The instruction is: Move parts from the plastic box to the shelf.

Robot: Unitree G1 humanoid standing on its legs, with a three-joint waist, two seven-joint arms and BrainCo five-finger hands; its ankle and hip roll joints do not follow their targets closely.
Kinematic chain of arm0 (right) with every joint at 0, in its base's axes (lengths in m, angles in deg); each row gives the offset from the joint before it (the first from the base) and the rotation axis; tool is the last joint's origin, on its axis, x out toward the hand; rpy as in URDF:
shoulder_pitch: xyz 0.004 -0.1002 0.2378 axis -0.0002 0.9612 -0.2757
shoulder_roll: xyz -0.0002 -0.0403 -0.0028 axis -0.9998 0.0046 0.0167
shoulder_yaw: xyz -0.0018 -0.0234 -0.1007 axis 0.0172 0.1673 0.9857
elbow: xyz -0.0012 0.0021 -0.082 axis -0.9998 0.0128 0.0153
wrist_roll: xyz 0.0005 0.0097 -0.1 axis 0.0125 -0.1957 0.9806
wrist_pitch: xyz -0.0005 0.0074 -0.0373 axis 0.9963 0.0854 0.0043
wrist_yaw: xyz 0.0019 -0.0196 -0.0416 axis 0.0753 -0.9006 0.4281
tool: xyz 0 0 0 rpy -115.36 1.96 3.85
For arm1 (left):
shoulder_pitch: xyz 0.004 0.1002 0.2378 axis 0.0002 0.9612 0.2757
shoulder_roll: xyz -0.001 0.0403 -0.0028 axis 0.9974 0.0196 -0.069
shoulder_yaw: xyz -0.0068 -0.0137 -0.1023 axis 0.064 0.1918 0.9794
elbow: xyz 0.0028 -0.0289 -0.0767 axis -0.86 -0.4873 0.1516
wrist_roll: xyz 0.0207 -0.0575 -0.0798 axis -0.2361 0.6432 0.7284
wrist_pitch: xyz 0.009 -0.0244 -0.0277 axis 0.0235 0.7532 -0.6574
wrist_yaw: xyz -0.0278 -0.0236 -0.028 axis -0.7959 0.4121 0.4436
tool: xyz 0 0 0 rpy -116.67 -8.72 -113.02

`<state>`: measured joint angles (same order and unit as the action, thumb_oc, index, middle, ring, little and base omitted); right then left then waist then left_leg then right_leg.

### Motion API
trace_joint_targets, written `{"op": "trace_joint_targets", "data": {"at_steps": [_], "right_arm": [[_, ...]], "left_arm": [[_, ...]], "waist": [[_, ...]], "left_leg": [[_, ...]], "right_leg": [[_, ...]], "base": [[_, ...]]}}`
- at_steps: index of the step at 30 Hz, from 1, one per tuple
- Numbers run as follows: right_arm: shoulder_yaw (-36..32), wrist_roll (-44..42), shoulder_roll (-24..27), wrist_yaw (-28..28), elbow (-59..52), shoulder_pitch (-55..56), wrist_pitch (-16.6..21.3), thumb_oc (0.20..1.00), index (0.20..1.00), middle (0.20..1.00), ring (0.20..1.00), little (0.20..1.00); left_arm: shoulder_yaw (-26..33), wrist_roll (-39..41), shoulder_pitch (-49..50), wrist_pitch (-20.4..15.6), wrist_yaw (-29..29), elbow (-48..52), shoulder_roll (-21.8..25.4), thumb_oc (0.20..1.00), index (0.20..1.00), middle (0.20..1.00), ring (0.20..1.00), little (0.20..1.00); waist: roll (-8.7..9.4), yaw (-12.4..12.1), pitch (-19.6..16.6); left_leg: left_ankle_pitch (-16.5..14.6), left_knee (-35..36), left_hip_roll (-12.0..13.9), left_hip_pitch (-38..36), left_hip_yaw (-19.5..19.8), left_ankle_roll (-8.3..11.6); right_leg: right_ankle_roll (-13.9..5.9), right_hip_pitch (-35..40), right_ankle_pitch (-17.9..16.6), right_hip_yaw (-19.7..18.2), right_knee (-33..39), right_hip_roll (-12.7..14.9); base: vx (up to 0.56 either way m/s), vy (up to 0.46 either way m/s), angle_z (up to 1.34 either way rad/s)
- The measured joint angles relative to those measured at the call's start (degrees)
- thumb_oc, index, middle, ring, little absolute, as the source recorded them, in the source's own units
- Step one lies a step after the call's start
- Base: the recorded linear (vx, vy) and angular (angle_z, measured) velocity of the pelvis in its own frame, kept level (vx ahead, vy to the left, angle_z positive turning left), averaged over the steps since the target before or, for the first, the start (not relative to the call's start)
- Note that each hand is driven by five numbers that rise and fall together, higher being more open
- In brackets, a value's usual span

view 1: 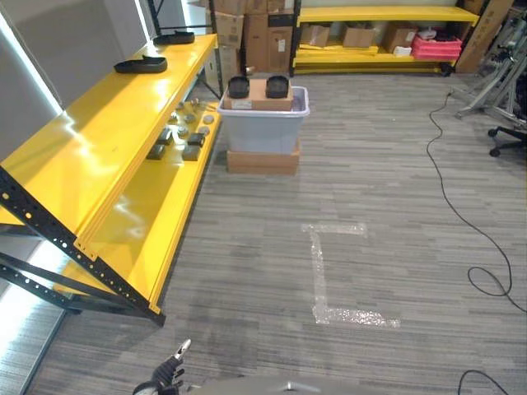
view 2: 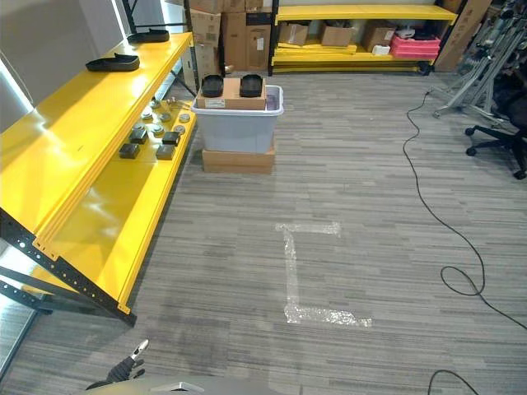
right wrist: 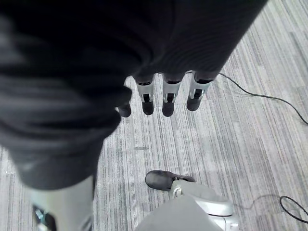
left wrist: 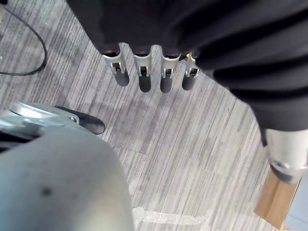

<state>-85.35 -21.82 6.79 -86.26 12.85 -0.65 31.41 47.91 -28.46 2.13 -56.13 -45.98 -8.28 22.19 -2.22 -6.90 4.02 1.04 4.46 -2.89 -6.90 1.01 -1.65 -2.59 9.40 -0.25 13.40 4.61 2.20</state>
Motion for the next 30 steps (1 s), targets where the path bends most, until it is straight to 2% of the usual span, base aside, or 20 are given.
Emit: {"op": "trace_joint_targets", "data": {"at_steps": [8,11,12,15,17,24,28,30], "right_arm": [[0.13,0.81,0.00,-0.18,-0.06,-0.21,-1.22,1.000,1.000,1.000,1.000,1.000],[0.26,0.60,-0.19,-2.10,0.14,0.07,-3.99,1.000,1.000,1.000,1.000,1.000],[0.21,0.46,-0.18,-1.96,0.17,-0.44,-4.95,1.000,1.000,1.000,1.000,1.000],[0.16,0.46,-0.35,-2.13,0.15,-0.12,-6.65,1.000,1.000,1.000,1.000,1.000],[0.20,0.42,-0.63,-2.15,0.05,-0.14,-7.44,1.000,1.000,1.000,1.000,1.000],[0.29,-0.06,-1.26,-2.12,0.05,-0.06,-7.70,1.000,1.000,1.000,1.000,1.000],[0.26,-0.27,-1.25,-2.11,0.04,-0.07,-7.41,1.000,1.000,1.000,1.000,1.000],[0.17,-0.52,-1.24,-2.06,0.07,0.00,-6.03,1.000,1.000,1.000,1.000,1.000]], "left_arm": [[0.01,0.00,0.02,0.44,0.01,0.00,0.00,1.000,1.000,1.000,1.000,1.000],[0.12,-0.88,-0.39,3.97,-4.95,-1.90,-0.06,1.000,1.000,1.000,1.000,1.000],[2.58,-1.76,-1.00,5.39,-6.86,-5.31,-0.02,1.000,1.000,1.000,1.000,1.000],[2.04,-1.77,-1.56,8.32,-7.05,-5.18,-0.22,1.000,1.000,1.000,1.000,1.000],[2.01,-1.79,-1.66,8.97,-7.08,-4.61,-0.64,1.000,1.000,1.000,1.000,1.000],[2.06,-2.83,-2.12,11.09,-7.59,-4.67,-0.60,1.000,1.000,1.000,1.000,1.000],[2.05,-2.10,-2.17,11.14,-7.36,-4.64,-0.60,1.000,1.000,1.000,1.000,1.000],[2.09,-0.38,-2.16,11.14,-7.10,-4.63,-0.60,1.000,1.000,1.000,1.000,1.000]], "waist": [[0.01,0.46,0.00],[0.15,0.46,0.10],[0.68,0.67,0.11],[1.04,0.82,-0.07],[1.16,0.83,-0.20],[0.83,0.85,-0.79],[0.81,0.88,-0.96],[0.82,0.83,-0.97]], "left_leg": [[-0.11,0.00,0.00,0.01,0.04,0.17],[-0.12,0.00,0.00,-0.10,0.23,0.19],[-0.46,0.10,0.00,-0.35,0.26,0.69],[-0.50,0.35,-0.06,-0.57,0.15,0.68],[-0.50,0.36,-0.09,-0.65,0.23,0.68],[-0.48,0.35,-0.09,-0.65,0.29,0.69],[-0.46,0.35,-0.09,-0.66,0.30,0.68],[-0.46,0.35,-0.09,-0.66,0.32,0.69]], "right_leg": [[0.03,0.03,-0.02,0.01,0.00,-0.01],[0.02,0.28,0.00,0.18,0.02,-0.02],[0.02,0.53,0.01,0.22,0.02,-0.02],[0.06,0.77,-0.02,0.22,0.02,0.07],[0.06,0.83,-0.02,0.21,0.01,0.09],[0.09,0.85,-0.04,0.23,0.01,0.08],[0.10,0.85,-0.05,0.24,0.01,0.08],[0.11,0.87,-0.06,0.25,0.01,0.08]], "base": [[0.00,0.000,0.00],[0.04,0.002,0.03],[0.08,0.032,0.03],[0.05,0.026,0.01],[0.00,0.000,0.00],[0.00,0.000,0.00],[0.00,0.000,0.00],[0.00,0.000,0.00]]}}
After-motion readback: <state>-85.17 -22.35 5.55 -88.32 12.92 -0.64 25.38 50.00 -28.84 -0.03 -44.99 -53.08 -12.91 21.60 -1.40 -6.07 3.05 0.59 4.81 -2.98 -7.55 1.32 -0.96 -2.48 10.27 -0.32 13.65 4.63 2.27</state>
